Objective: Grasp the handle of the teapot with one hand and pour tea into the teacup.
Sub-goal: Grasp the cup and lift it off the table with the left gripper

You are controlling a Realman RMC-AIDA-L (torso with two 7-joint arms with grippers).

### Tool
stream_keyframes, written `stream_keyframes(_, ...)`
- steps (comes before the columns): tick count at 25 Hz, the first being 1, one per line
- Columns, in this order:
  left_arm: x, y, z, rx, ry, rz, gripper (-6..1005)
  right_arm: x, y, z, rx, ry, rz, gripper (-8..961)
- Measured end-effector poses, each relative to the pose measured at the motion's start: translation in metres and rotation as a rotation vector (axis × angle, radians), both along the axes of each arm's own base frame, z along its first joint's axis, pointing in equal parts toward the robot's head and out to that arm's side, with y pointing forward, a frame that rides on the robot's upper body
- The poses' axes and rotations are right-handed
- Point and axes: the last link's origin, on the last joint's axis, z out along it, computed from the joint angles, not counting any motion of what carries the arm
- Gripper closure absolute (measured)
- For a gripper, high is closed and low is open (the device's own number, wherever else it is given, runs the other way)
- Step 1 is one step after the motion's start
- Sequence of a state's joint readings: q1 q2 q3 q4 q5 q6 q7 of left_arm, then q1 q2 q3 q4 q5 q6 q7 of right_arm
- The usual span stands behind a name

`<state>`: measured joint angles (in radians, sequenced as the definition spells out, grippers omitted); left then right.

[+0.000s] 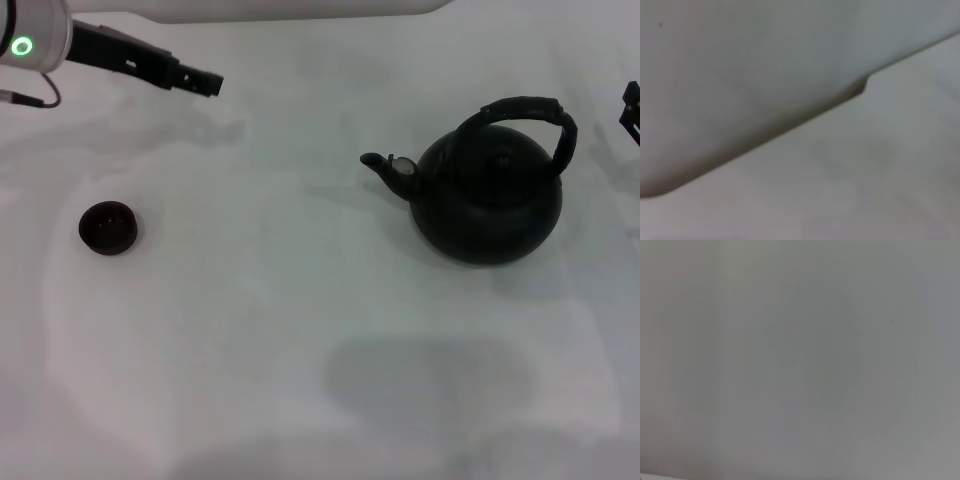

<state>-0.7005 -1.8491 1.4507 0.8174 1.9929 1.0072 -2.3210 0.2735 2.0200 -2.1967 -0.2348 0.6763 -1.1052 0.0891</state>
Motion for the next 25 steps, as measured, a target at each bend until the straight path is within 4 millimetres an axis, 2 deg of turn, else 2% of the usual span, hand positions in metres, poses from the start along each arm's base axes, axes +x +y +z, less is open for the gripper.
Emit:
stream_keyframes(5,-0.006,-0.009,0.003,0.017,0.072,0.048,106,-0.001,0.002,0.000,-0.002,-0.002,0.001,108)
stream_keyframes(12,-0.014,-0.024,-0.015,-0.054,0.153,0.097,107,0.000,0.003,0.000,-0.004,-0.011,-0.001,108)
stream_keyframes(20,-0.019,-0.033,-0.006,-0.076,0.252,0.141,107,0.001,0.003,0.000,-0.005,-0.011,-0.004,108)
stream_keyframes(25,-0.021,-0.040,-0.012,-0.126,0.300,0.151,107,0.000,0.004,0.000,-0.006,-0.011,-0.002,109)
